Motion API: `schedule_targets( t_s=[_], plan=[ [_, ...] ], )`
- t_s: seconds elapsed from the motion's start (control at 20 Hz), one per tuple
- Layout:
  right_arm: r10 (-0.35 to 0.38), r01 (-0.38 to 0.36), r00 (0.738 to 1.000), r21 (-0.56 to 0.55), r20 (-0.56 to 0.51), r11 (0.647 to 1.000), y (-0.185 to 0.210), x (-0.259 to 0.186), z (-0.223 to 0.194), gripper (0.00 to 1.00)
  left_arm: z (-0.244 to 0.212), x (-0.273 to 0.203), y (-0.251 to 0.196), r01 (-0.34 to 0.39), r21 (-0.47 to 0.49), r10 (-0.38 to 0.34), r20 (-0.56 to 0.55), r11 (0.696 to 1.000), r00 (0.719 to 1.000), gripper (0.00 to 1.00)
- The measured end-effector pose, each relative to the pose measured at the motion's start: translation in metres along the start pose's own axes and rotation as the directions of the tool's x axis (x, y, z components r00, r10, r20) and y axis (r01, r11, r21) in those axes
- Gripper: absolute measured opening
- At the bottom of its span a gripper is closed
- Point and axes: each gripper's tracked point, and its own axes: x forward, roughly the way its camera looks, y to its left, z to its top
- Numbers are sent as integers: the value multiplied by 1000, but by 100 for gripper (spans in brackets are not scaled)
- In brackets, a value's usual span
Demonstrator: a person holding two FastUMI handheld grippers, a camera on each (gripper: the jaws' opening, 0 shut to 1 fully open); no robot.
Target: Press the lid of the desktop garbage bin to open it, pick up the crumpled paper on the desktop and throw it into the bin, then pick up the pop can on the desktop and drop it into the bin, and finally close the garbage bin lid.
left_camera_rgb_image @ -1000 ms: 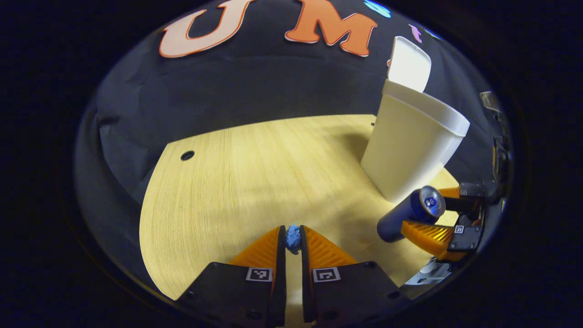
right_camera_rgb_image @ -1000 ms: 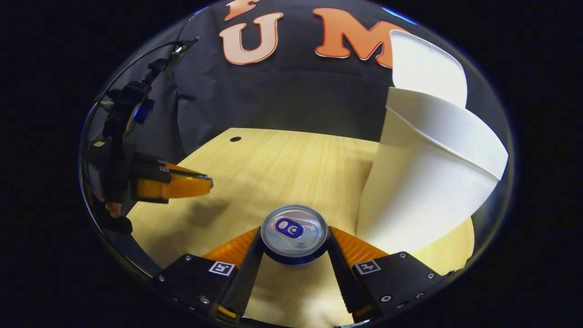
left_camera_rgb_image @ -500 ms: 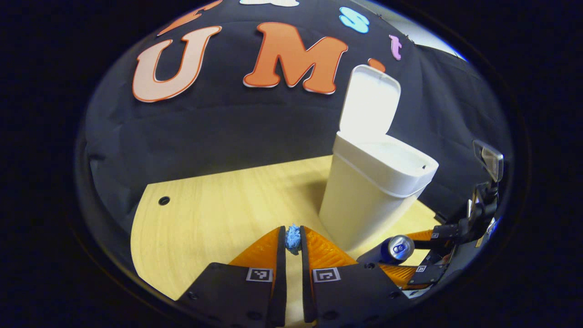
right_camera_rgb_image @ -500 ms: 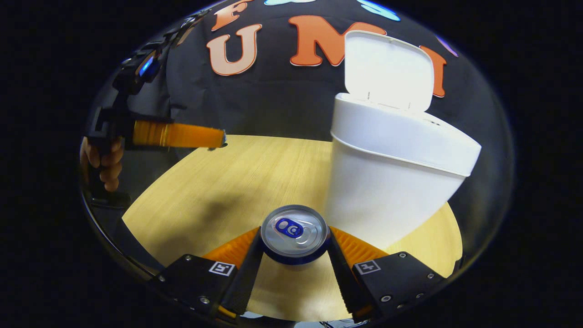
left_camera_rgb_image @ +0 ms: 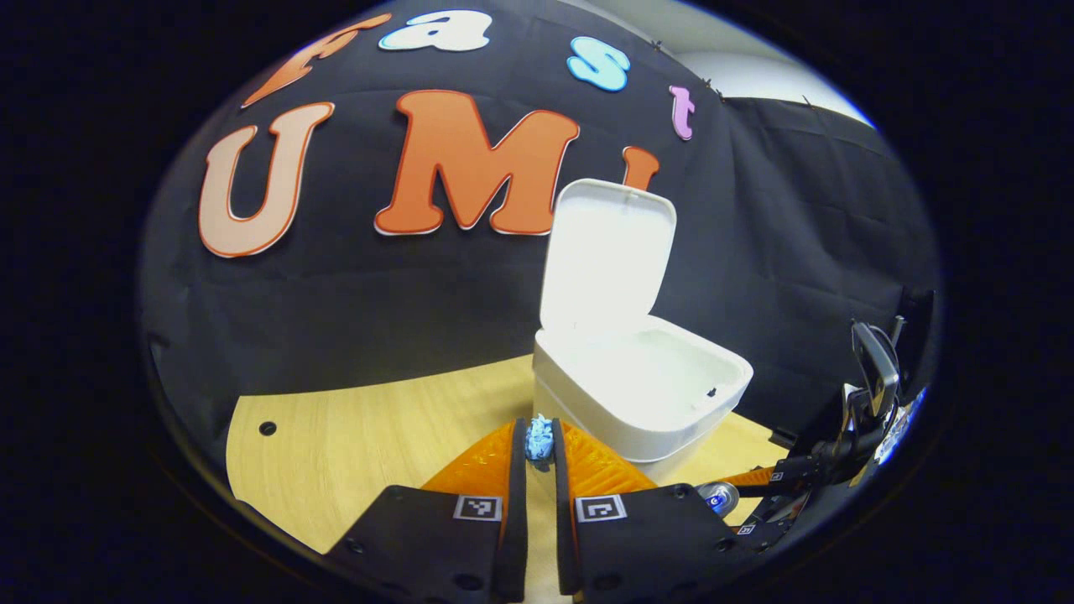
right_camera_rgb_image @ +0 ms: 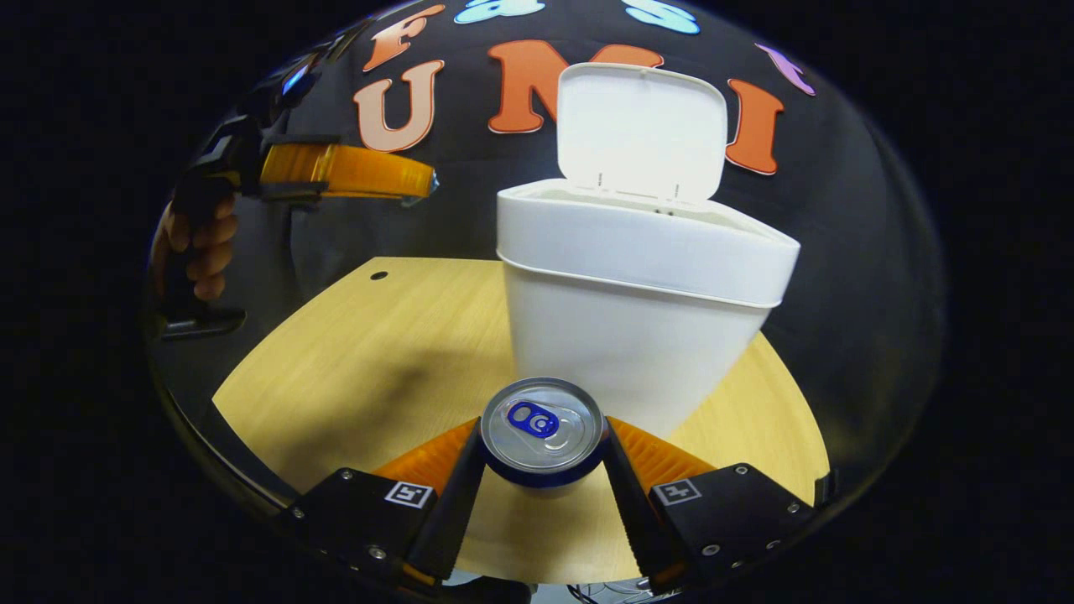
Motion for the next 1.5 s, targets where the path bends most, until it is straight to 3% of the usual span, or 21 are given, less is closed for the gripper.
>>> schedule_targets(
  t_s=[0.2,0.25,0.3,0.65,1.05,1.3,1.35,1.4,1.5],
  plan=[
    [-53,51,998,54,26,997,-22,-9,5,80,7,14,-35,69,47,-69,-3,997,998,18],
    [-68,66,997,63,29,996,-26,-12,5,75,11,18,-42,82,60,-82,0,995,997,18],
    [-74,71,997,74,34,995,-30,-15,8,80,12,22,-50,97,68,-98,1,993,995,18],
    [-150,139,984,116,91,983,-60,-38,30,80,11,41,-81,161,97,-160,-18,982,987,18],
    [-227,201,955,146,190,969,-98,-69,94,80,0,45,-83,175,103,-171,-39,979,984,19],
    [-236,213,933,112,270,971,-113,-84,142,80,-4,44,-84,160,109,-157,-38,981,987,30],
    [-233,211,930,107,283,972,-114,-84,151,80,-4,46,-87,156,116,-153,-35,981,988,24],
    [-234,216,926,96,296,972,-117,-84,159,80,-6,41,-87,153,117,-150,-36,981,988,32],
    [-235,224,917,72,322,972,-121,-81,174,80,-5,36,-90,149,117,-147,-24,982,989,34]
  ],
)
